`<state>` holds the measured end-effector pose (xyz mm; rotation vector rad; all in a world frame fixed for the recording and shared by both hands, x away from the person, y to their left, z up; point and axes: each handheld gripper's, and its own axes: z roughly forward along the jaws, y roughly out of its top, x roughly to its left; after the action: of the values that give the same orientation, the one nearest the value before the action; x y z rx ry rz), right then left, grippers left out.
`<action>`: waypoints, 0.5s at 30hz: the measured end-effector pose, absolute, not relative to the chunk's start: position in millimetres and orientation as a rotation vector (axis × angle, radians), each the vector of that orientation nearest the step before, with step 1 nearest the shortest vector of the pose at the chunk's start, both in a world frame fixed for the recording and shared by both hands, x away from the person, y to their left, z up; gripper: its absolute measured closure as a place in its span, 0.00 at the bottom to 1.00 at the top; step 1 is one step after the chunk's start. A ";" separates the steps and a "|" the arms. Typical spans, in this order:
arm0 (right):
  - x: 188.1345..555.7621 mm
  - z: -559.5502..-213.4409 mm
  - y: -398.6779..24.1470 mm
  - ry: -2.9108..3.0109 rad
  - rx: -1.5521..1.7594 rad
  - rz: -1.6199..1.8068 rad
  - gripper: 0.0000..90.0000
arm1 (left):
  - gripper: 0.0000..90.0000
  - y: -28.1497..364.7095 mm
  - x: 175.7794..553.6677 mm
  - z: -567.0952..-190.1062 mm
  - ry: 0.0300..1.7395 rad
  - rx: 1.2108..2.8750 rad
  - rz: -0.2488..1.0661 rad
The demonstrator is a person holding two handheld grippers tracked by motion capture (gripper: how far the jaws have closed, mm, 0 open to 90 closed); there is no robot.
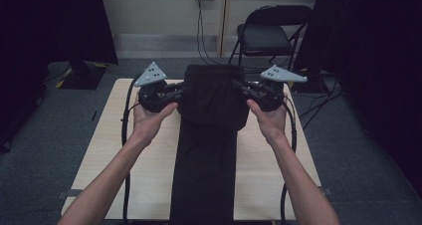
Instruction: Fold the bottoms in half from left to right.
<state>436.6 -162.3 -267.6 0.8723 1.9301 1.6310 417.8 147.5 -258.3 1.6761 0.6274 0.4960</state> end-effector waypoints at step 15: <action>367.0 -345.6 -163.3 2.186 0.889 1.551 0.87 | 0.88 159.6 349.5 -370.1 0.732 1.843 0.224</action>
<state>367.0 -163.3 -345.6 0.8888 2.1860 1.5509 349.5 159.6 -370.1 1.8428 0.7318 0.2242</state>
